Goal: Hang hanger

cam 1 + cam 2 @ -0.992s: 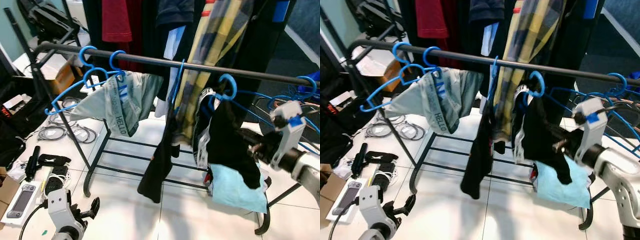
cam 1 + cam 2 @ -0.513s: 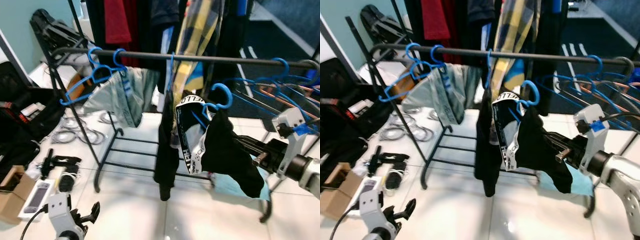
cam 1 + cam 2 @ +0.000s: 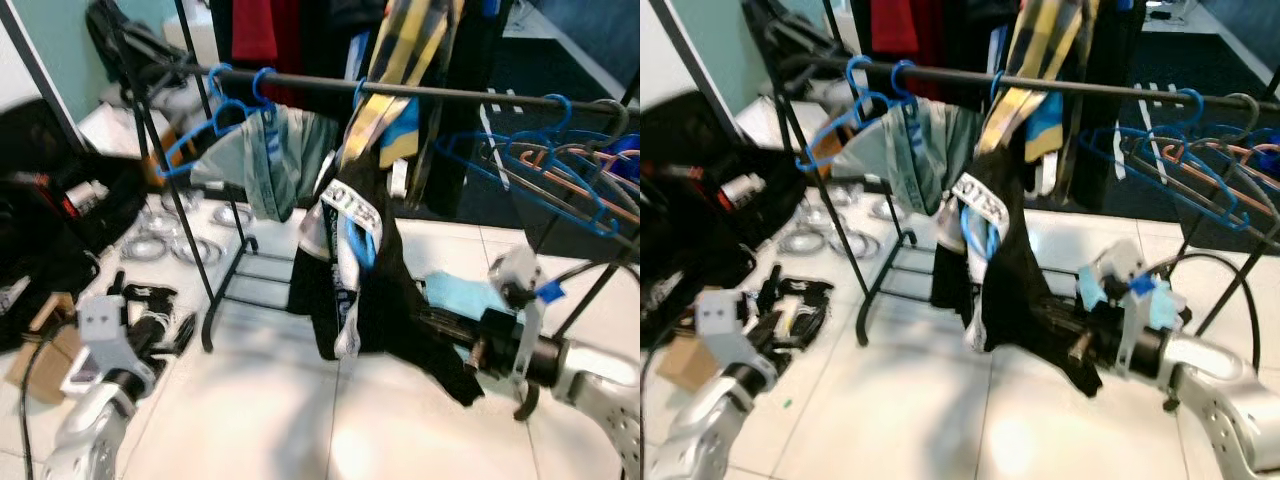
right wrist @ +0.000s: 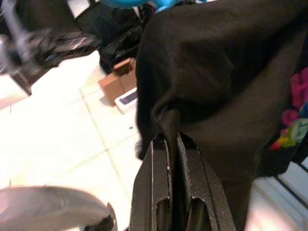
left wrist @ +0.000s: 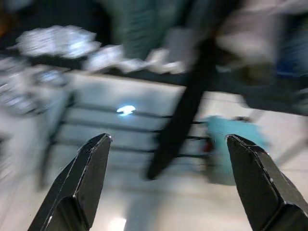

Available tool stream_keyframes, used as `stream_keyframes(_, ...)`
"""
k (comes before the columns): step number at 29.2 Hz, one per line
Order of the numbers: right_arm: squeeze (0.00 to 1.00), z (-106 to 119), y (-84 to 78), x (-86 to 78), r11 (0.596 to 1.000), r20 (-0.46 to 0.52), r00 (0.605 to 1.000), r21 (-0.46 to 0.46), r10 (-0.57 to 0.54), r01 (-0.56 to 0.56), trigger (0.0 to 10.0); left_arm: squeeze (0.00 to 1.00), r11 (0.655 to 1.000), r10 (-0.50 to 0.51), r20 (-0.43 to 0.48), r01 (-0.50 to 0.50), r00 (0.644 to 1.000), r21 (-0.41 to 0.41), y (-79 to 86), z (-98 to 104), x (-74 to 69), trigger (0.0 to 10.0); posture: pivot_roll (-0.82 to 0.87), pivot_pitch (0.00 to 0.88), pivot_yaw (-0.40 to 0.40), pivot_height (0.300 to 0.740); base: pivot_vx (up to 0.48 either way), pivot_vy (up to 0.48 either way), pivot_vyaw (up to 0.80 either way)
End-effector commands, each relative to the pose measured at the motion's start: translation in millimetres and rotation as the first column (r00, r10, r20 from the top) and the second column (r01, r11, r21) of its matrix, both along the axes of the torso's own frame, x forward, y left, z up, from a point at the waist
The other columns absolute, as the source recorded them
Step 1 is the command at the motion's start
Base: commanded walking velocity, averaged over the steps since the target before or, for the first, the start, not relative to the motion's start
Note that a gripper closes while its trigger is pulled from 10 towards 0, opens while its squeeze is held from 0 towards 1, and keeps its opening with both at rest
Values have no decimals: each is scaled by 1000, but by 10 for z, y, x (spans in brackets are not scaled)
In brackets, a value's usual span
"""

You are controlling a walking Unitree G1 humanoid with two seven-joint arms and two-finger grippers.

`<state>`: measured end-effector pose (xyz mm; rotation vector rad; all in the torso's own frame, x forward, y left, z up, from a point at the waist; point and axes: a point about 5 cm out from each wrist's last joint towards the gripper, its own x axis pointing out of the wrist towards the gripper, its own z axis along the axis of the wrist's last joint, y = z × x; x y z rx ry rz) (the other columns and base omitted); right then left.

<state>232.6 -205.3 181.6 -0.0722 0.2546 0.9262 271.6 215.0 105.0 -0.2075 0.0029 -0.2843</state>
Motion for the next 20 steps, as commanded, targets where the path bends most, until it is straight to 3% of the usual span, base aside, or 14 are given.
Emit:
stream_keyframes(1, 0, -2, 124, -106, 994, -30, 994, 26, 107, -106, 0, 0, 998, -64, -9, 64, 998, 17, -68, 33, -15, 10000, -57, 66, 28, 740, 0, 0, 0)
stream_keyframes(3, 0, -23, 194, -204, 984, -62, 983, 45, 173, -171, 0, 0, 986, -167, 38, 167, 985, 12, -270, 197, 23, 10000, -62, 63, 26, 740, 0, 0, 0)
stream_keyframes(8, 0, -43, 292, -206, 975, -57, 974, 59, 217, -214, 0, 0, 966, -257, 79, 255, 963, 34, -447, 350, 44, 10000, -60, 61, 19, 740, 0, 0, 0)
stream_keyframes(11, 0, -92, 292, 33, 992, 28, 992, 13, 126, -127, 0, 0, 954, -299, 92, 296, 950, 44, -523, 412, 65, 10000, -61, 54, 7, 740, 0, 0, 0)
stream_keyframes(12, 0, -92, 292, 33, 992, 28, 992, 13, 126, -127, 0, 0, 954, -299, 92, 296, 950, 44, -523, 412, 65, 10000, -61, 54, 7, 740, 0, 0, 0)
stream_keyframes(14, 0, -171, 280, 295, 1000, 104, 995, -20, 2, 0, 0, 0, 942, -336, 92, 333, 937, 48, -583, 413, 101, 10000, -57, 50, 0, 740, 0, 0, 0)
stream_keyframes(15, 0, -223, 257, 448, 996, 136, 987, 1, -88, 88, 0, 0, 933, -361, 94, 357, 928, 51, -613, 415, 129, 10000, -51, 46, -5, 740, 0, 0, 0)
stream_keyframes(18, 0, -266, 240, 558, 988, 149, 977, 35, -153, 150, 0, 0, 927, -374, 98, 372, 922, 41, -624, 422, 162, 10000, -45, 45, -6, 740, 0, 0, 0)
stream_keyframes(19, 0, -318, 208, 695, 971, 160, 959, 76, -236, 226, 0, 0, 928, -373, 107, 372, 922, 28, -592, 440, 236, 10000, -28, 45, -7, 740, 0, 0, 0)
stream_keyframes(20, 0, -326, 195, 729, 966, 165, 953, 79, -254, 244, 0, 0, 931, -366, 108, 365, 924, 25, -569, 450, 263, 10000, -28, 45, -7, 740, 0, 0, 0)
